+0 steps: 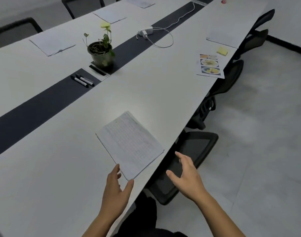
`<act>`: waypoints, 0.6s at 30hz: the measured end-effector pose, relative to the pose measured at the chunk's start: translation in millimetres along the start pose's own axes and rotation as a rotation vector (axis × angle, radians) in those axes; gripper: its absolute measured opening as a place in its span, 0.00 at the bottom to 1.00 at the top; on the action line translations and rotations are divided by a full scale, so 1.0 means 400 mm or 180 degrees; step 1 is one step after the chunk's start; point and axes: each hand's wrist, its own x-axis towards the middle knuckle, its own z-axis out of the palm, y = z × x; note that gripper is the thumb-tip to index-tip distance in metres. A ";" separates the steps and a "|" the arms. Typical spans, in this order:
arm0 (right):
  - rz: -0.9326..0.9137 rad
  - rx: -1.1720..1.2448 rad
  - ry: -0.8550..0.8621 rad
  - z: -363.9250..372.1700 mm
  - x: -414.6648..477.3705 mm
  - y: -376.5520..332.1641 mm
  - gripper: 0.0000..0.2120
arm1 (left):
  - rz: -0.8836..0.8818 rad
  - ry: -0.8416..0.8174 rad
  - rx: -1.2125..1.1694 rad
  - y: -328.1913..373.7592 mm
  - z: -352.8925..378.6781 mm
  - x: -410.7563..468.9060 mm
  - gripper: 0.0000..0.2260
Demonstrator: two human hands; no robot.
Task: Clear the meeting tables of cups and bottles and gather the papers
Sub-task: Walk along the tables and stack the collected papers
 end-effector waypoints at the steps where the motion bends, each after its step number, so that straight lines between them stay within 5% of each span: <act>1: 0.0016 -0.0033 -0.0156 0.011 0.039 -0.006 0.37 | -0.0062 -0.0011 0.0041 -0.002 0.007 0.043 0.34; 5: 0.0015 -0.0380 -0.0639 0.043 0.199 -0.025 0.42 | -0.0331 0.0099 0.0438 -0.012 0.032 0.188 0.39; 10: 0.0265 -0.0364 -0.1071 0.100 0.355 -0.042 0.46 | -0.1549 0.0439 -0.0080 -0.029 0.078 0.278 0.46; 18: 0.0060 -0.0797 -0.1465 0.190 0.448 -0.019 0.32 | -0.2291 0.1013 -0.1067 -0.015 0.179 0.270 0.42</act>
